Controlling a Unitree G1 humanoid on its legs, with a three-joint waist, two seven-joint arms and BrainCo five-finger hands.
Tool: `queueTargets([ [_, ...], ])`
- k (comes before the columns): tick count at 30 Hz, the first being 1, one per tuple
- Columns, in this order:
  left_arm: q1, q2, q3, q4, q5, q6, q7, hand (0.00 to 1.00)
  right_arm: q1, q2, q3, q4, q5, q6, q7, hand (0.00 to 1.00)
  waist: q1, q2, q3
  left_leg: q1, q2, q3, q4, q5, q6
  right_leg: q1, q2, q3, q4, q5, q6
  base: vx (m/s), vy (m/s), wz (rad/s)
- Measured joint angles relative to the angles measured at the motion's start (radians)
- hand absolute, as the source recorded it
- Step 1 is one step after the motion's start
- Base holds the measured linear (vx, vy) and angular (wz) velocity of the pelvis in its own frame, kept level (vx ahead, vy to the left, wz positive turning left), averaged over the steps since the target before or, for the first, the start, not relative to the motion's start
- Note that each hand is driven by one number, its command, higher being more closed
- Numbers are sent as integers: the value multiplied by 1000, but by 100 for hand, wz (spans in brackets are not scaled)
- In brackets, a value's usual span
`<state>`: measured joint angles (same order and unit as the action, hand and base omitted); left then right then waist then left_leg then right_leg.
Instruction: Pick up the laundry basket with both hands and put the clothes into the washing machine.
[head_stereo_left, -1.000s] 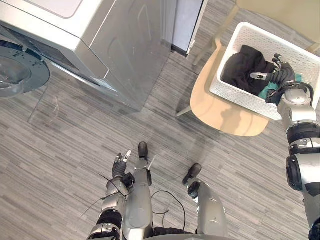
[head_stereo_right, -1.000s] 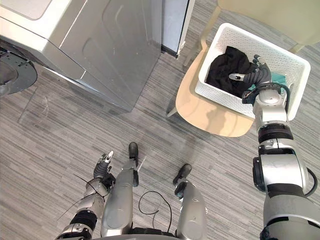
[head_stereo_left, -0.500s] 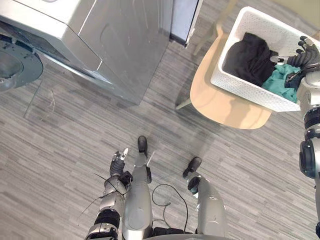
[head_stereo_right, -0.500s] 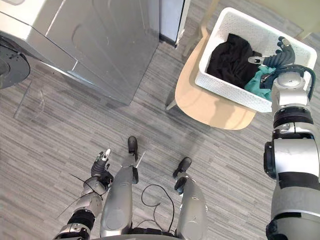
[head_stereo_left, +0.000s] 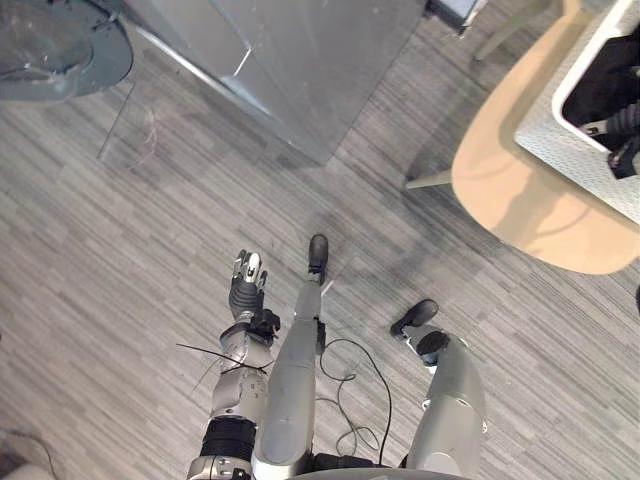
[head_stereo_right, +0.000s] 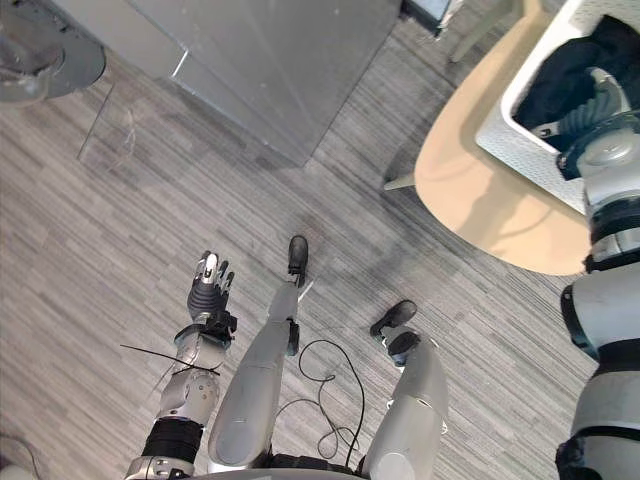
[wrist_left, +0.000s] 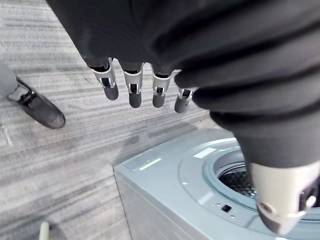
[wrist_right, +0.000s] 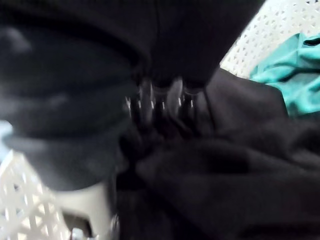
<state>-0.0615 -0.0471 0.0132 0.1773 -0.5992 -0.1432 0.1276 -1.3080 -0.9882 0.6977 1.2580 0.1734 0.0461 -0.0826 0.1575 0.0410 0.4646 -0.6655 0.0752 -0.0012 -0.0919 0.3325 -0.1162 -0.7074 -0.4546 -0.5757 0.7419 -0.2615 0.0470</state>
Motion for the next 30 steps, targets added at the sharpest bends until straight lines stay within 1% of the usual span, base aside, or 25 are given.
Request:
queueTargets([
  [1, 8, -4, -9, -15, -11, 1, -2, 0, -2, -13, 30, 8, -10, 0, 1, 0, -1, 0, 0, -2, -6, -6, 0, 1, -2, -1, -7, 0, 10, -10, 6, -32, -93, 42],
  [2, 18, -8, -22, -37, -27, 1, -15, 0, -10, -31, 91, 25, -26, 1, 10, 0, -1, 2, -1, -6, -14, -12, 0, 1, -2, -9, -21, 2, 29, -23, 7, -42, -93, 27],
  [4, 27, -11, -32, -69, -41, 1, -20, 0, -61, -49, 193, 37, -31, 1, 41, 0, -2, 12, -7, -31, -16, -16, -1, -4, -8, -37, -25, 5, 45, -36, 7, -64, -90, 13],
  [6, 28, -17, -45, -91, -60, 2, -19, 0, -103, -65, 248, 44, -30, 1, 49, 0, -3, 17, -11, -55, -17, -11, -1, -3, -9, -69, -26, 12, 56, -37, 6, -63, -56, 2],
  [7, 29, -17, -56, -102, -60, 3, -21, 0, -124, -72, 274, 58, -28, 1, 55, 100, -2, 17, -11, -68, -21, -8, -1, -1, -12, -87, -31, 18, 67, -40, 4, -63, -66, 6],
  [8, 29, -18, -64, -107, -61, 5, -22, 0, -129, -86, 296, 65, -27, 1, 63, 100, -2, 17, -11, -75, -24, -7, -1, 1, -14, -98, -36, 25, 77, -46, 4, -45, -62, 9],
  [10, 30, -18, -66, -107, -65, 9, -28, 0, -128, -87, 318, 95, -27, 2, 66, 100, 5, 17, -11, -76, -25, -7, -1, 4, -18, -103, -36, 30, 84, -47, 3, -25, -71, 3],
  [14, 34, -18, -90, -107, -72, 12, -39, 0, -123, -93, 355, 146, -24, 9, 65, 100, 24, 30, -27, -75, -25, -11, 0, 9, -22, -105, -36, 34, 95, -53, -2, -3, -70, 3],
  [16, 40, -18, -90, -106, -80, 18, -39, 0, -107, -84, 364, 147, -17, 13, 62, 100, 26, 38, -45, -73, -25, -16, 0, 19, -13, -102, -36, 34, 98, -56, -1, 7, -69, 4],
  [17, 40, -18, -89, -106, -84, 19, -39, 0, -104, -81, 363, 147, -16, 14, 60, 100, 26, 38, -47, -69, -25, -16, 0, 21, -14, -99, -36, 35, 99, -56, -1, 13, -78, -2],
  [19, 40, -18, -88, -104, -93, 20, -38, 0, -80, -65, 353, 146, -4, 14, 48, 100, 26, 39, -47, -47, -25, -16, 1, 31, -4, -81, -34, 39, 97, -56, -1, 14, -82, -6],
  [21, 40, -18, -87, -88, -94, 20, -38, 0, -20, -36, 303, 138, 27, 21, 25, 100, 21, 38, -48, -14, -18, -19, 6, 33, -3, -40, -26, 37, 83, -56, -2, 14, -85, -8],
  [22, 40, -18, -86, -85, -95, 20, -37, 0, -4, -29, 283, 130, 38, 21, 22, 100, 21, 38, -48, -6, -10, -19, 9, 32, -3, -29, -20, 36, 75, -56, -2, 6, -101, -16],
  [24, 40, -17, -78, -83, -96, 20, -37, 0, 29, 12, 227, 108, 72, 22, 20, 100, 20, 38, -48, -1, 6, -19, 36, 30, -5, 3, 3, 30, 46, -47, -7, -16, -92, -22],
  [26, 40, -10, -76, -74, -97, 19, -39, 0, 55, 50, 155, 55, 123, 16, 21, 100, 20, 37, -48, 2, 36, -16, 86, 2, -23, 29, 33, 32, 20, -34, -17, -37, -75, -34],
  [27, 40, -9, -74, -65, -98, 17, -40, 0, 56, 63, 139, 43, 141, 10, 21, 100, 20, 37, -47, 2, 43, -14, 102, -8, -24, 35, 40, 32, 17, -33, -19, -61, -99, -38],
  [28, 44, -8, -69, -54, -99, 17, -40, 0, 57, 86, 116, 12, 161, 1, 21, 100, 22, 34, -46, 3, 63, 2, 133, -34, -19, 44, 60, 37, 10, -28, -26, -79, -121, -42],
  [30, 47, -8, -62, -46, -105, 17, -41, 0, 57, 105, 82, -46, 187, -7, 22, 100, 21, 31, -44, 3, 85, 10, 168, -50, -29, 53, 82, 44, 3, -24, -32, -75, -115, -38],
])
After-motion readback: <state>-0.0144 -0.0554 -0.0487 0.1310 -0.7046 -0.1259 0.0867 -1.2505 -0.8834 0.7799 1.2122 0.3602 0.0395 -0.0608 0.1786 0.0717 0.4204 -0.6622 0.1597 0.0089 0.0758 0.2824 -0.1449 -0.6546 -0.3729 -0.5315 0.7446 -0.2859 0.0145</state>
